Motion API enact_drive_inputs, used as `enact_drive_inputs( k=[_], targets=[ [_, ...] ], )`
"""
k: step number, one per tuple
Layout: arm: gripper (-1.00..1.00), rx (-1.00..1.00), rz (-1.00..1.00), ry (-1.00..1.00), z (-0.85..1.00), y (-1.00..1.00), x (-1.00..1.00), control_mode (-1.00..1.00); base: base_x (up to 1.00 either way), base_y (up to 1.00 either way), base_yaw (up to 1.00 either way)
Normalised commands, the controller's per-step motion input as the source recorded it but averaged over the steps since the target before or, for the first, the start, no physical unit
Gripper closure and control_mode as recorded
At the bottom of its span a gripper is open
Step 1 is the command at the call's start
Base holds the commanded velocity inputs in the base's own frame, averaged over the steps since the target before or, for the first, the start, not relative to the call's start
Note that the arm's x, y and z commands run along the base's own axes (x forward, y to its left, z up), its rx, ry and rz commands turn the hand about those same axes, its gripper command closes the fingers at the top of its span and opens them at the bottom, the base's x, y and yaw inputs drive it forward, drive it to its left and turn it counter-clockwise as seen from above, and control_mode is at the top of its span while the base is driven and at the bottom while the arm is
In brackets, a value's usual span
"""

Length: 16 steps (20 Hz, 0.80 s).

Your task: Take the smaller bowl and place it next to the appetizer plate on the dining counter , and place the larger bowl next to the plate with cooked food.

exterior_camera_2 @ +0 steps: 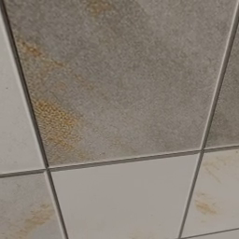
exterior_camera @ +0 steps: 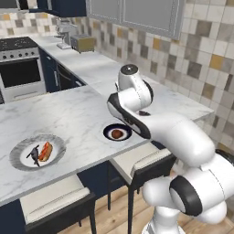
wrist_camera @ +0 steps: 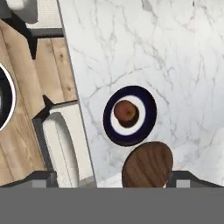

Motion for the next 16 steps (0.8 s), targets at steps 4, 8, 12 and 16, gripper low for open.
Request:
enact_drive_inputs(
  k=[4, 8, 12, 16],
  targets=[
    [-1.00, 0.46, -0.84, 0.07, 0.47, 0.00, -0.41, -1.00, 0.00, 0.00, 0.00],
    [-1.00, 0.45, -0.84, 0.09, 0.40, 0.00, -0.44, -1.00, 0.00, 0.00, 0.00],
    [-1.00, 0.29, -0.83, 0.03, 0.08, 0.00, -0.66, -1.00, 0.00, 0.00, 0.00],
    [-1.00, 0.15, -0.82, -0.04, -0.01, 0.09, -0.78, -1.00, 0.00, 0.00, 0.00]
  ],
)
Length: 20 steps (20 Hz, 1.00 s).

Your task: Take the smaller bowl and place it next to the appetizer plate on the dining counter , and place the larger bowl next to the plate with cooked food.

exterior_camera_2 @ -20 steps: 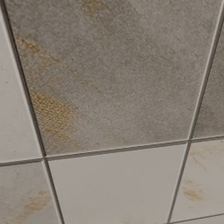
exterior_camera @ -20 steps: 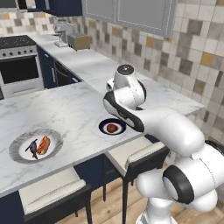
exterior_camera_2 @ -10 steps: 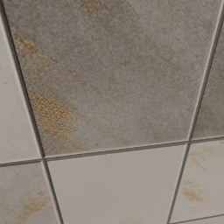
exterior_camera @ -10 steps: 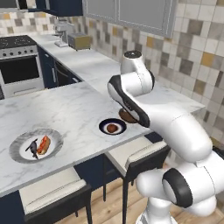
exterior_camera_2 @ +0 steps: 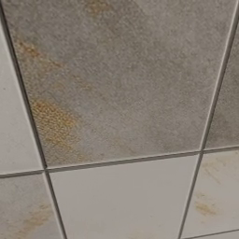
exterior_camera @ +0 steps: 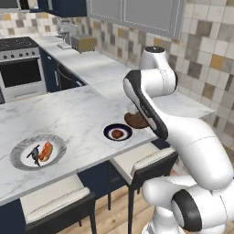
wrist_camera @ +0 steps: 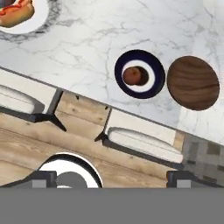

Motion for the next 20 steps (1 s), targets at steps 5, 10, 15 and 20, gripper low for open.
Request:
enact_drive_inputs(
  k=[5, 10, 15, 20],
  targets=[
    [-1.00, 0.13, -0.71, -0.05, -0.13, 0.09, -0.59, -1.00, 0.00, 0.00, 0.00],
    [-1.00, 0.01, -0.10, 0.00, -0.05, 0.02, -0.08, 1.00, -0.20, 0.37, -0.02],
    [-1.00, 0.00, 0.00, 0.00, 0.00, 0.00, 0.00, 1.00, -0.45, 1.00, 0.00],
    [-1.00, 0.00, 0.00, 0.00, 0.00, 0.00, 0.00, 1.00, -0.52, 1.00, 0.00]
  ],
)
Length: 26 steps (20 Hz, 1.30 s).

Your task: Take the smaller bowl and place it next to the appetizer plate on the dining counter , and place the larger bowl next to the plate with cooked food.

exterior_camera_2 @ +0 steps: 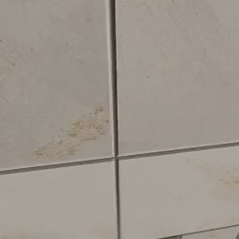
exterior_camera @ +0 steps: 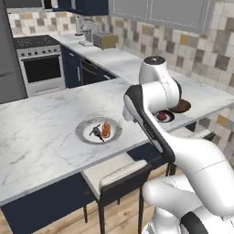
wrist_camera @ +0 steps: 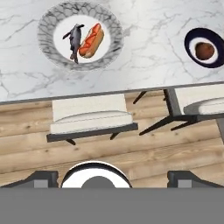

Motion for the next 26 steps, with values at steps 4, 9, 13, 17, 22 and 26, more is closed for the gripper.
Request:
enact_drive_inputs(
  k=[4, 9, 13, 17, 22, 26],
  targets=[
    [-1.00, 0.00, 0.00, 0.00, 0.00, 0.00, 0.00, 1.00, -0.55, 1.00, 0.00],
    [-1.00, 0.00, 0.00, 0.00, 0.00, 0.00, 0.00, 1.00, -0.37, 1.00, 0.00],
    [-1.00, 0.00, 0.00, 0.00, 0.00, 0.00, 0.00, 1.00, -0.25, 1.00, 0.00],
    [-1.00, 0.00, 0.00, 0.00, 0.00, 0.00, 0.00, 1.00, -0.16, 1.00, 0.00],
    [-1.00, 0.00, 0.00, 0.00, 0.00, 0.00, 0.00, 1.00, -0.02, 1.00, 0.00],
    [-1.00, 0.00, 0.00, 0.00, 0.00, 0.00, 0.00, 1.00, 0.02, 1.00, 0.00]
  ],
)
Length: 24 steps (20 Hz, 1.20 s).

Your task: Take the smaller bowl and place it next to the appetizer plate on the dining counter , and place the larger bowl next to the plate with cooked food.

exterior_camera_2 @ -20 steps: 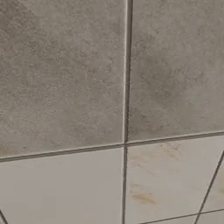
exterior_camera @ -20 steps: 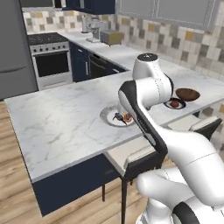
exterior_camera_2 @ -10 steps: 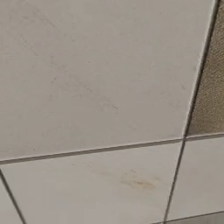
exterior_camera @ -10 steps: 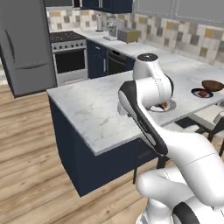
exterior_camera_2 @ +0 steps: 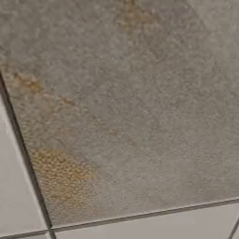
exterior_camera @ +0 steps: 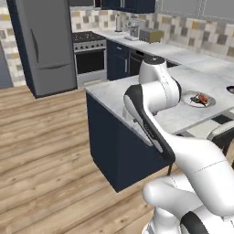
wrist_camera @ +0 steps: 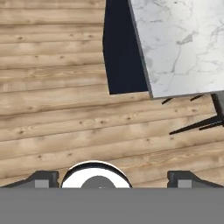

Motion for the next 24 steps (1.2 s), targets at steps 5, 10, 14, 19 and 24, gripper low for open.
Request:
enact_drive_inputs(
  k=[5, 10, 14, 19, 24],
  targets=[
    [-1.00, 0.00, 0.00, 0.00, 0.00, 0.00, 0.00, 1.00, 0.45, 1.00, 0.00],
    [-1.00, 0.00, 0.00, 0.00, 0.00, 0.00, 0.00, 1.00, 0.96, 1.00, -0.03],
    [-1.00, 0.00, 0.00, 0.00, 0.00, 0.00, 0.00, 1.00, 1.00, 1.00, -0.05],
    [-1.00, 0.00, 0.00, 0.00, 0.00, 0.00, 0.00, 1.00, 1.00, 0.99, -0.04],
    [-1.00, 0.00, 0.00, 0.00, 0.00, 0.00, 0.00, 1.00, 1.00, 0.58, 0.06]
  ],
)
